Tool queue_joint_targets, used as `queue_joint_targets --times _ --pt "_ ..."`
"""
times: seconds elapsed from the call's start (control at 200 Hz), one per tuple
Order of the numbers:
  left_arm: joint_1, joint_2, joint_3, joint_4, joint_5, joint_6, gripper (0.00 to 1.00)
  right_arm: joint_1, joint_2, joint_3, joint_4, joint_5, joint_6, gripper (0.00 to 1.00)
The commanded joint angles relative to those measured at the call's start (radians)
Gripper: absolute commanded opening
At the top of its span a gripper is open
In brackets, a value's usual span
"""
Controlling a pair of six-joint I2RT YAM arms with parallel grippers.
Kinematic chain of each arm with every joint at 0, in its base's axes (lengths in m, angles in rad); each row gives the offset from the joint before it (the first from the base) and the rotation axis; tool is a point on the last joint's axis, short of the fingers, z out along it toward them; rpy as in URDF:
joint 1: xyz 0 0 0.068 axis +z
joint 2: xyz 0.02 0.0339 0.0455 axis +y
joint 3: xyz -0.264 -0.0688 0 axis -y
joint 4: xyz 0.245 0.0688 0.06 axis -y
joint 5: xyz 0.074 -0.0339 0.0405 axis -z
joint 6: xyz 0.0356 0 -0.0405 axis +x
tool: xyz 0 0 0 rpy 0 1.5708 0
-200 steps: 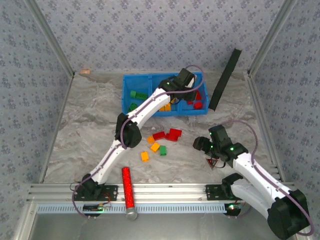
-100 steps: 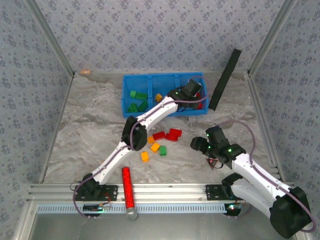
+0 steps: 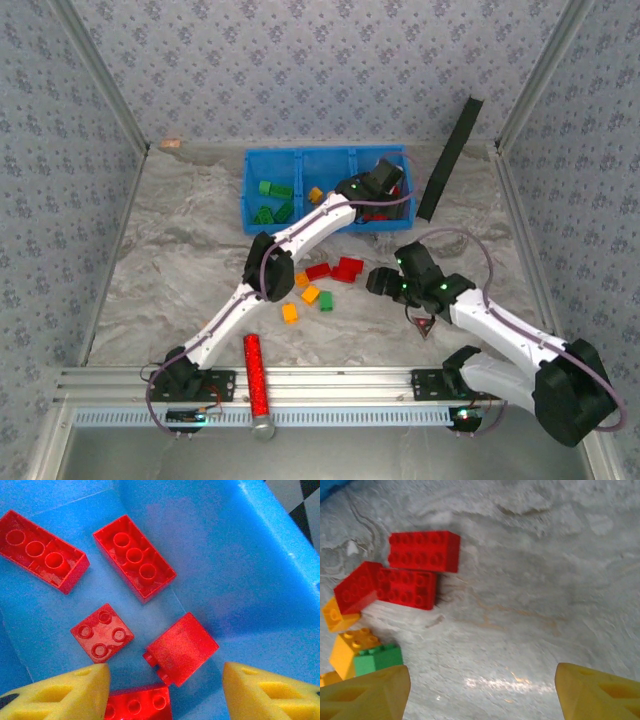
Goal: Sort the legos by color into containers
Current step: Place the lego in the container, then pick up the lego from the center of the table.
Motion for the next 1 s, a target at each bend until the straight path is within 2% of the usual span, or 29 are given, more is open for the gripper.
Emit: queue_joint_targets --times 0.0,0.255,0.385,0.62,0.77,0.995 --pt "0.001 -0.123 0.033 -0.014 0.027 0.025 0.62 0.007 0.053 0.083 0.012 0.028 -0.030 0.78" --pt "0.003 -0.229 0.034 -0.037 0.075 0.036 0.58 0.032 0.263 0.244 -0.016 0.067 0.029 0.77" --pt "0.010 -0.300 0.033 -0.076 0.043 0.085 0.55 0.058 0.385 0.334 -0.001 0.079 0.021 0.79" --pt "0.115 -0.441 0.015 -0.183 0.048 0.111 0.55 0.082 0.593 0.500 -0.056 0.114 0.014 0.83" --pt "0.176 -0.571 -0.127 -0.209 0.047 0.130 0.55 0.096 0.683 0.582 -0.131 0.163 0.015 0.84" --pt "0.224 -0.776 -0.433 -0.125 0.051 0.148 0.56 0.111 0.753 0.661 -0.240 0.221 0.007 0.84"
